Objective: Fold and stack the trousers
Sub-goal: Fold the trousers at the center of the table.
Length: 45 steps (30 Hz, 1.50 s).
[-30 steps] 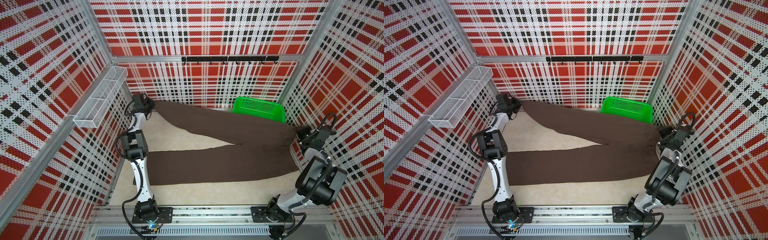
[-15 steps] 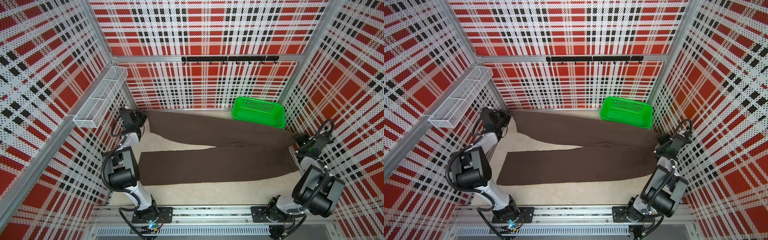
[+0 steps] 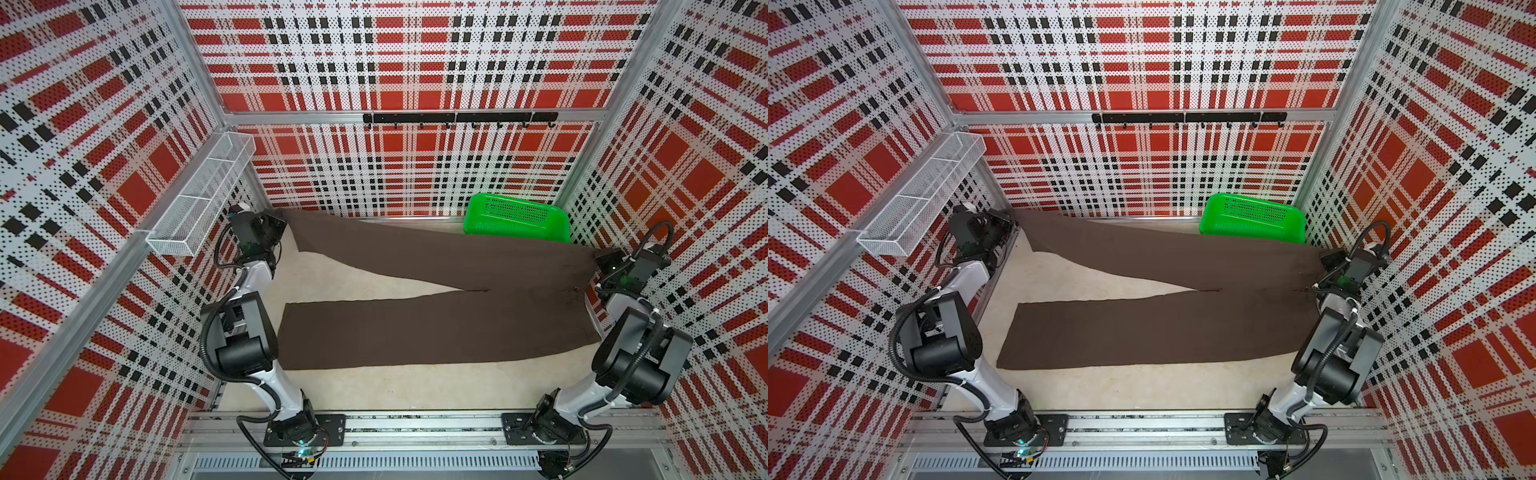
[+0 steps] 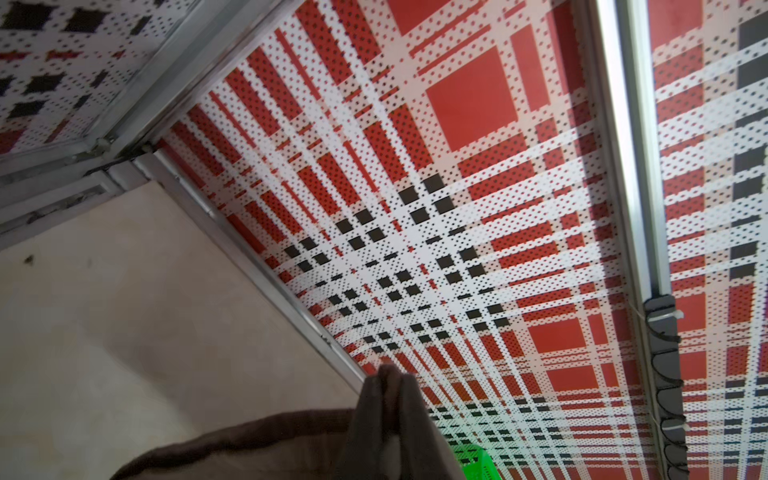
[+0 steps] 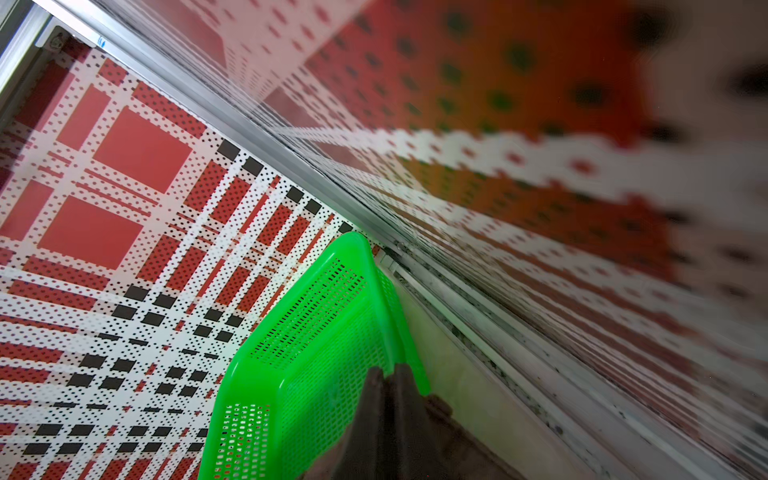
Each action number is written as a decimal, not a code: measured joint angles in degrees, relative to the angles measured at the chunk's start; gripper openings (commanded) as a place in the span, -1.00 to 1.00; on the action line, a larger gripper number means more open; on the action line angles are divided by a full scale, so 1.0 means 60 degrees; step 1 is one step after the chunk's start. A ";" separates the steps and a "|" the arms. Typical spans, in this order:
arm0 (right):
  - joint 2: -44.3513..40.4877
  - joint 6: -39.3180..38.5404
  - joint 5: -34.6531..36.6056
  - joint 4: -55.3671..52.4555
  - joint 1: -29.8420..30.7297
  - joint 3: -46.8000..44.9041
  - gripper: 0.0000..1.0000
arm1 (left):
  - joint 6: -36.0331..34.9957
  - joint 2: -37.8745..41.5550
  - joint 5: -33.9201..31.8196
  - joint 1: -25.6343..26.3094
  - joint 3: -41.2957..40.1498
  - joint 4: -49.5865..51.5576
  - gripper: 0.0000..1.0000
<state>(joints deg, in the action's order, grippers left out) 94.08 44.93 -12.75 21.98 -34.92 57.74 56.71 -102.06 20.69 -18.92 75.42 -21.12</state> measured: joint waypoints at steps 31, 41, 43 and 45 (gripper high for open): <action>-0.1282 -0.2124 0.2000 0.1246 -0.0401 -0.3738 -1.00 | 0.0098 0.7821 -0.2732 -0.0947 -0.8717 0.0182 -1.00; -0.1843 -0.2328 0.2801 0.1158 -0.0474 -0.4579 -1.00 | 0.0331 0.7887 -0.2761 -0.1552 -0.9267 0.0601 -1.00; -0.1880 -0.2335 0.2878 0.1144 -0.0503 -0.4685 -1.00 | 0.0335 0.7887 -0.2758 -0.1555 -0.9293 0.0601 -1.00; -0.1894 -0.2335 0.2973 0.1144 -0.0514 -0.4779 -1.00 | 0.0342 0.7905 -0.2769 -0.1559 -0.9369 0.0597 -1.00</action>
<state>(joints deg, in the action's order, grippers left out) 82.72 30.92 5.08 28.84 -38.00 29.06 58.76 -54.63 4.08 -28.27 19.20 -17.54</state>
